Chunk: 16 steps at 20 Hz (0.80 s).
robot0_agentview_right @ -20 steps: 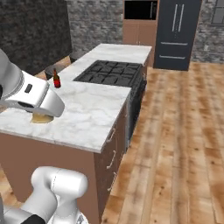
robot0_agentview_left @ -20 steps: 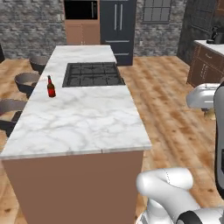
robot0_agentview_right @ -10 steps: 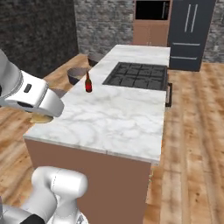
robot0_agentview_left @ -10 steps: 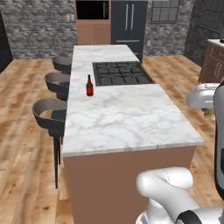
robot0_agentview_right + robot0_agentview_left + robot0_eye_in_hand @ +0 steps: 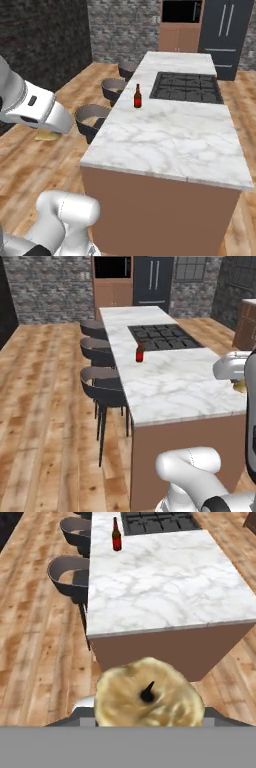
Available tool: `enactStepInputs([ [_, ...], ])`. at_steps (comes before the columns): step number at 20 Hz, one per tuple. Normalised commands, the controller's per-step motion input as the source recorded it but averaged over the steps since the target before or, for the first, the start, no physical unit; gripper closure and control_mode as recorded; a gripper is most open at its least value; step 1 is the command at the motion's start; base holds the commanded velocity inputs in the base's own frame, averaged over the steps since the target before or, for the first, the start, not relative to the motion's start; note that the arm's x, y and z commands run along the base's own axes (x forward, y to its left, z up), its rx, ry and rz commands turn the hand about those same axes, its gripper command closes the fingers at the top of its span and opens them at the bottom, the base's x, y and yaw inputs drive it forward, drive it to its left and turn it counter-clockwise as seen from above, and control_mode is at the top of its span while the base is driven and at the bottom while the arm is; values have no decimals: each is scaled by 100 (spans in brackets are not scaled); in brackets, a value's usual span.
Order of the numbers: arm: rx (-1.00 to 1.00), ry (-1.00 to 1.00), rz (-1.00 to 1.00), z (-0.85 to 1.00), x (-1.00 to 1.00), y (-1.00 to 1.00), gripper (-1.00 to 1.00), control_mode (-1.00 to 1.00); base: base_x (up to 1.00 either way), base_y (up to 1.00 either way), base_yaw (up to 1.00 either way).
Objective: Get the candle and the beer from the cabinet and move them to the dining counter.
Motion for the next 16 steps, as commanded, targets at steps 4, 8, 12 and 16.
enactStepInputs([
  [4, 0, 0, 0, 0, 0, 0, 100, 100, -2, 100, -29],
  [8, 0, 0, 0, 0, 0, 0, 100, 100, 0, 100, -32],
  [12, 0, 0, 0, 0, 0, 0, 100, 100, 0, 100, -40],
  [16, 0, 0, 0, 0, 0, 0, 100, 100, 0, 100, -50],
])
